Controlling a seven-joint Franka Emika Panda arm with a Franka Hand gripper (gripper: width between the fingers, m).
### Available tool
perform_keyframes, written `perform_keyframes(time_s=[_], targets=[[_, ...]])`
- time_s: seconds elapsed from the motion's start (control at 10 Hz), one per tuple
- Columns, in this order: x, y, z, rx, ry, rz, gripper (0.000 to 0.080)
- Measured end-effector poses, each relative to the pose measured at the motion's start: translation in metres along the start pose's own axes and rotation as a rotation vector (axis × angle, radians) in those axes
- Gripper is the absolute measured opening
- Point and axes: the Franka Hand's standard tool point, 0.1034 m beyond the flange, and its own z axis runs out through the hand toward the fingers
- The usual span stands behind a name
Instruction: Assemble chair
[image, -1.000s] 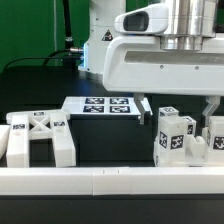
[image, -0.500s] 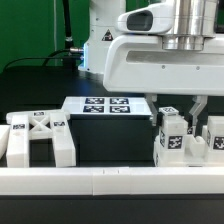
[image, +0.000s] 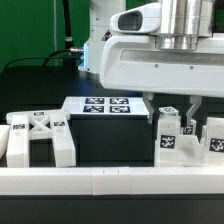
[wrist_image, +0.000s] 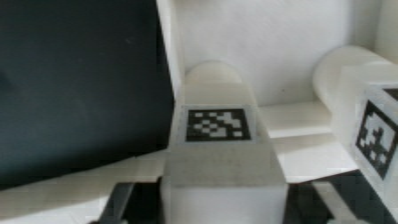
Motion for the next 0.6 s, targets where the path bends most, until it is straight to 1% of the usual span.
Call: perform_keyframes(time_s=[0.1,0.2,0.3,0.4,0.5,0.6], targets=[[-0.0019,0.0045,-0.0005,-0.014,-0.005,0.088,0.0285],[-0.0026,0.0070,-0.0007,-0.022,-0.003,0.115,0.0288],[-0.0026,0.0075,-0.0008,-0.023,-0.003,0.117,0.0288],[-0.0029,0.0075,-0.0001,-0.023,-0.003,0.123,0.0344],[-0.0030,0.0075,0.0000,-0.023,-0.003,0.122,0.0479],[-0.0026,0.0072,-0.0009,-0.022,-0.003,0.121,0.0479]])
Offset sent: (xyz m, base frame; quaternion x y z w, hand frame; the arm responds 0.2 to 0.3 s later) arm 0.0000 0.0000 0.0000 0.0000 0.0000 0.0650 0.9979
